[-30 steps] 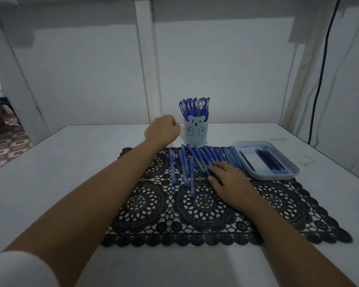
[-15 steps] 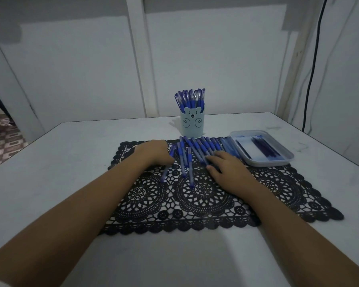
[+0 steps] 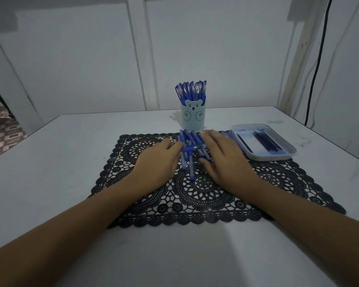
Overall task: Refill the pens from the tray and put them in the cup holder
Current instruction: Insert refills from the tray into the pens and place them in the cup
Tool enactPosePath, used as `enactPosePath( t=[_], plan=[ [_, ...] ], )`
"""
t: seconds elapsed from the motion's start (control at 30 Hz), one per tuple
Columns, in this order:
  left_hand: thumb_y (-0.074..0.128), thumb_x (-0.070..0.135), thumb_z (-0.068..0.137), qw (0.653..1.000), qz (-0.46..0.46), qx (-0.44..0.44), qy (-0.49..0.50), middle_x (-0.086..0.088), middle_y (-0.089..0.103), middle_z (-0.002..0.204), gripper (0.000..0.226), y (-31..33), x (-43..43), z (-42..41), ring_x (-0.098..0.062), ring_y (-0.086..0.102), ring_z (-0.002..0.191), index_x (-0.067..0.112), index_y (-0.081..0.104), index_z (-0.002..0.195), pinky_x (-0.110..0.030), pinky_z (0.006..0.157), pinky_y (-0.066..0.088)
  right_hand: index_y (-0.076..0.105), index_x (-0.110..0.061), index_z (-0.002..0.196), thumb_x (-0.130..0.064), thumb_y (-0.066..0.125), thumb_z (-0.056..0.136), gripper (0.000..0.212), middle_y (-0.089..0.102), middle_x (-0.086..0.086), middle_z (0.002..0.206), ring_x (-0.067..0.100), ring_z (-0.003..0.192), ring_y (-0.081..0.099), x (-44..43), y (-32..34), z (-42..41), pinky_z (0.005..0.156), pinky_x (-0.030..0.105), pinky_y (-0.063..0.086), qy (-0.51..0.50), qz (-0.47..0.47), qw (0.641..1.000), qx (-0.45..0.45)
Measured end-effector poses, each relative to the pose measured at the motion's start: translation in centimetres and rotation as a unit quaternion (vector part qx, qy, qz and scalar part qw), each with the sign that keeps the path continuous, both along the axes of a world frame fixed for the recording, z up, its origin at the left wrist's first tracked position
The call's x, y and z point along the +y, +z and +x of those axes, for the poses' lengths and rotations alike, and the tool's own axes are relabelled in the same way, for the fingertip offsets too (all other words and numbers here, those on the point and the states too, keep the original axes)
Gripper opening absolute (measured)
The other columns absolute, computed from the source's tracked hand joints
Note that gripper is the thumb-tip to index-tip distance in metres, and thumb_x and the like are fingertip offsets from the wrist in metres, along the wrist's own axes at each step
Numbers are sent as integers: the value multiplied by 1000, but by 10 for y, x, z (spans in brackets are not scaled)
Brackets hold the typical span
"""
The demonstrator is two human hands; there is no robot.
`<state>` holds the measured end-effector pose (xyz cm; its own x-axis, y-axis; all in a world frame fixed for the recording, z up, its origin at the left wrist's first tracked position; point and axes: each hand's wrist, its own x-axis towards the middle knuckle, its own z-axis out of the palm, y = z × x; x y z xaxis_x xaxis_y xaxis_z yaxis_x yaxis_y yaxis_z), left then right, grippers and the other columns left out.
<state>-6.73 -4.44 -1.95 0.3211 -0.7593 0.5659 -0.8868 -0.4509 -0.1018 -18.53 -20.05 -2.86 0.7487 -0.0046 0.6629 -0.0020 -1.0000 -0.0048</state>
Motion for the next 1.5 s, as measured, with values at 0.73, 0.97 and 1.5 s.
enactPosePath(
  t=[0.73, 0.97, 1.5],
  plan=[
    [37, 32, 92, 984, 5, 102, -145, 18, 41, 80, 28, -4, 1, -11, 1, 39, 68, 18, 60, 92, -9, 65, 32, 62, -22, 94, -47, 31, 93, 39, 54, -5, 50, 13, 36, 47, -14, 7, -6, 33, 26, 42, 85, -56, 989, 110],
    [47, 26, 93, 978, -67, 182, -79, 24, 42, 75, 18, -6, 2, -5, 7, 45, 69, 15, 61, 99, -5, 65, 35, 57, -16, 92, -35, 24, 95, 38, 50, -8, 75, 10, 65, 49, -17, 13, -11, 55, 14, 32, 26, 119, 989, 84],
    [38, 31, 93, 976, -32, 161, -141, 16, 43, 75, 32, -4, 3, -13, 3, 38, 65, 12, 61, 104, -7, 65, 35, 45, -21, 54, -55, 34, 79, 43, 44, -5, 48, 8, 49, 44, -3, 15, -16, 51, 21, 36, 81, 335, 934, 95]
  ],
)
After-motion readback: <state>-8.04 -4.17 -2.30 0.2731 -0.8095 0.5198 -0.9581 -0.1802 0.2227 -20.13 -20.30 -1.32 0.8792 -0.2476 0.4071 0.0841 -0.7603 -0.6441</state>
